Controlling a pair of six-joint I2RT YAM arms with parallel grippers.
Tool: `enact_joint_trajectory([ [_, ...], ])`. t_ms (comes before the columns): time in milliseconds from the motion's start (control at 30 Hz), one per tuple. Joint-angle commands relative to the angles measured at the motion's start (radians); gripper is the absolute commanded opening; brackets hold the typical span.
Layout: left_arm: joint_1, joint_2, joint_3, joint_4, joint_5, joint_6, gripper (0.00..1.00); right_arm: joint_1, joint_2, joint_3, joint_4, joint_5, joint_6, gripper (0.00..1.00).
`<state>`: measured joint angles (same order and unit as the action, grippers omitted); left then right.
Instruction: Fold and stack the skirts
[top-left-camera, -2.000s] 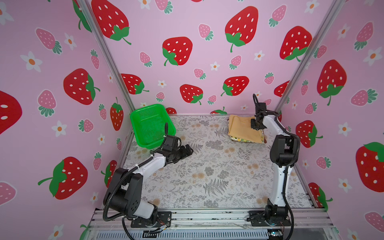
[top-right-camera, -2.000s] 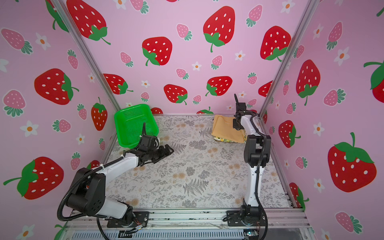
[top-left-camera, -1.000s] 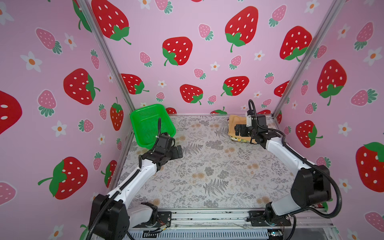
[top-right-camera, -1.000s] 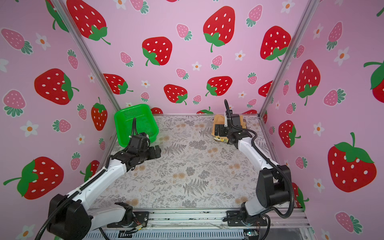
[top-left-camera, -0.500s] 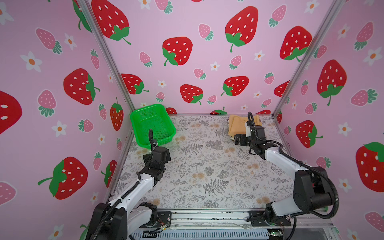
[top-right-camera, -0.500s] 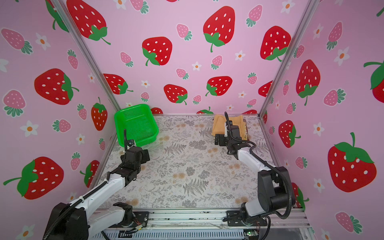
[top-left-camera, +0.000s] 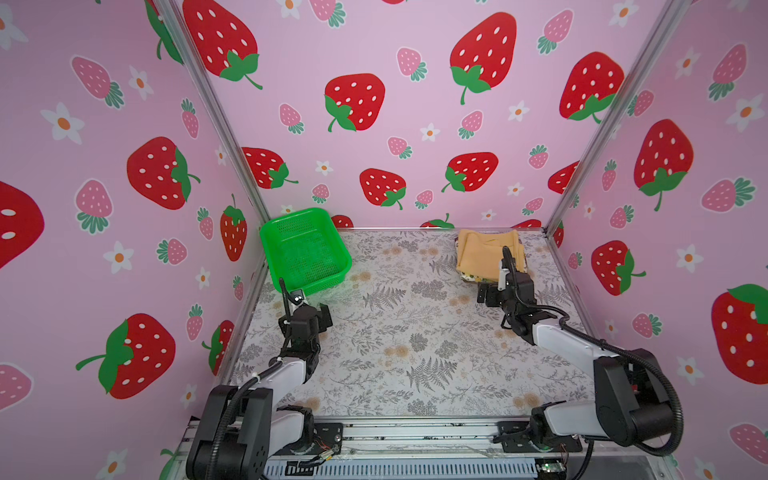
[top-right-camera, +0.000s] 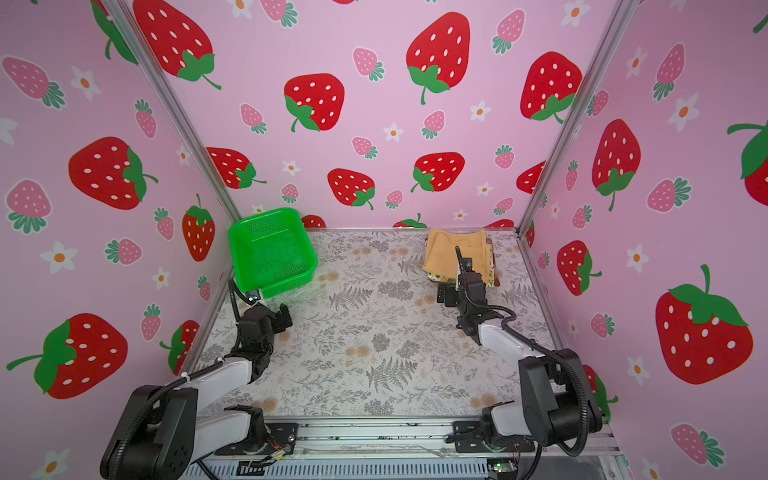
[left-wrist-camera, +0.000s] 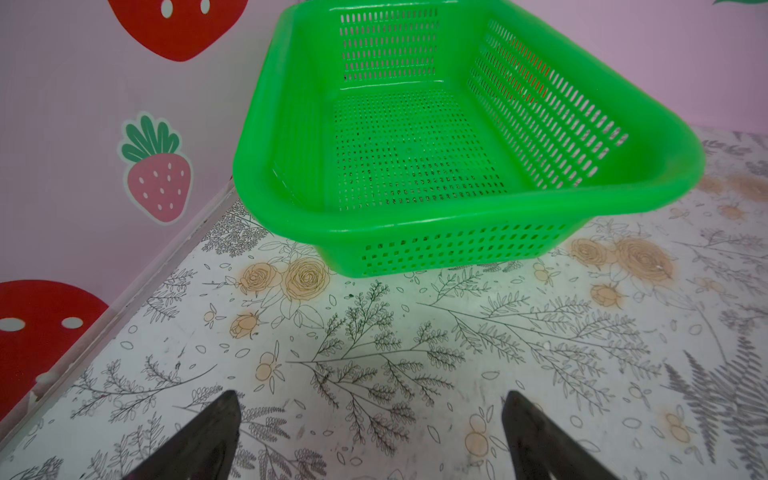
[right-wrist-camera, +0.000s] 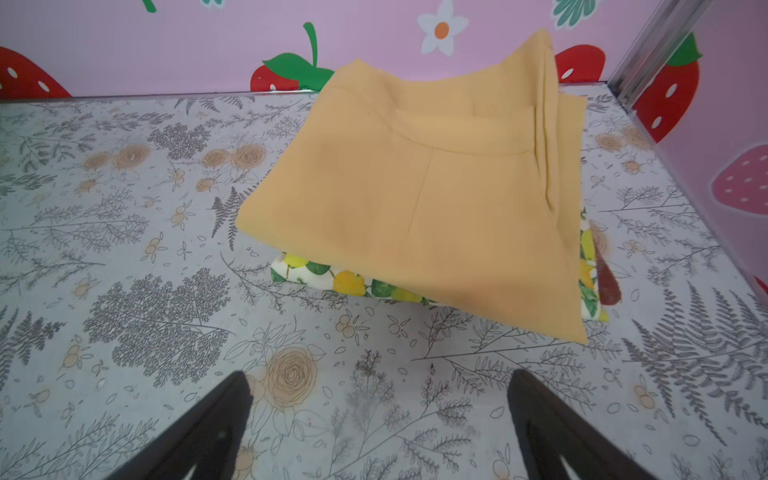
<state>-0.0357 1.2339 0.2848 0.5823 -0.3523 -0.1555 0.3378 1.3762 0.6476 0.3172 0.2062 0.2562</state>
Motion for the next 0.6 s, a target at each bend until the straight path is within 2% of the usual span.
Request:
enact_joint_trajectory([
  [0,0.063,0.054,0.037,0.144,0.138,-0.023,0.99,0.001,0.002,-0.029,0.09,0.116,0.007,1.0],
  [100,0.097,0.097,0.051,0.182,0.189,-0.008,0.99,0.001,-0.003,-0.062,0.127,0.142,-0.038,1.0],
  [200,0.114,0.179,-0.001,0.371,0.238,0.003,0.99,0.001,-0.036,-0.141,0.271,0.162,-0.11,1.0],
  [267,0.141,0.218,0.03,0.348,0.295,-0.009,0.99,0.001,-0.049,-0.172,0.338,0.187,-0.135,1.0],
  [333,0.139,0.251,0.068,0.315,0.406,0.039,0.99,0.001,-0.043,-0.178,0.372,0.207,-0.17,1.0],
  [400,0.143,0.33,0.096,0.363,0.48,0.058,0.99,0.001,-0.031,-0.19,0.422,0.254,-0.196,1.0],
  [433,0.136,0.306,0.122,0.265,0.482,0.084,0.99,0.001,-0.028,-0.213,0.474,0.295,-0.2,1.0],
  [500,0.119,0.32,0.126,0.285,0.464,0.087,0.99,0.001,-0.011,-0.272,0.591,0.385,-0.21,1.0],
  [567,0.118,0.309,0.132,0.252,0.463,0.092,0.99,-0.001,0.019,-0.31,0.686,0.41,-0.277,1.0],
])
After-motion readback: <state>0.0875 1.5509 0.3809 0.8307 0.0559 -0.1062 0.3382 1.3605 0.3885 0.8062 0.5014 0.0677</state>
